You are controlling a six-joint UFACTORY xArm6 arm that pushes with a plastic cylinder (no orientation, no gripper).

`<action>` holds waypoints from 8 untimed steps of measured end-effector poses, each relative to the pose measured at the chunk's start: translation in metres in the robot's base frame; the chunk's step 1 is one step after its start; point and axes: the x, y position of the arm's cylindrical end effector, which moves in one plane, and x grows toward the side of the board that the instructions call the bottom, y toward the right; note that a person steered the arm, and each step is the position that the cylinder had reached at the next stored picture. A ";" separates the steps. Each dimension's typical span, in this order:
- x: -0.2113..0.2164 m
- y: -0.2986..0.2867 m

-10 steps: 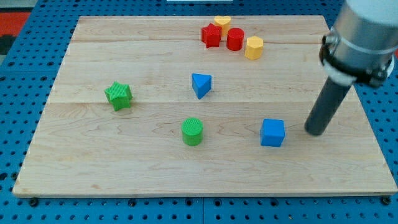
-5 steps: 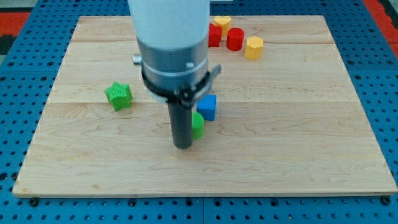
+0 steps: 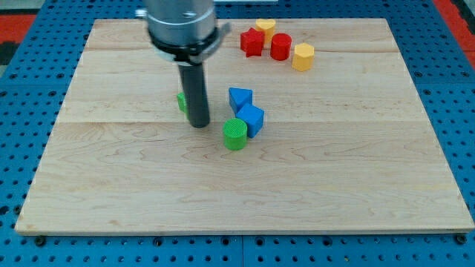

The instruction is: Make a group of green and blue blocks at the center of the board

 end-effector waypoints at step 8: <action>-0.007 0.009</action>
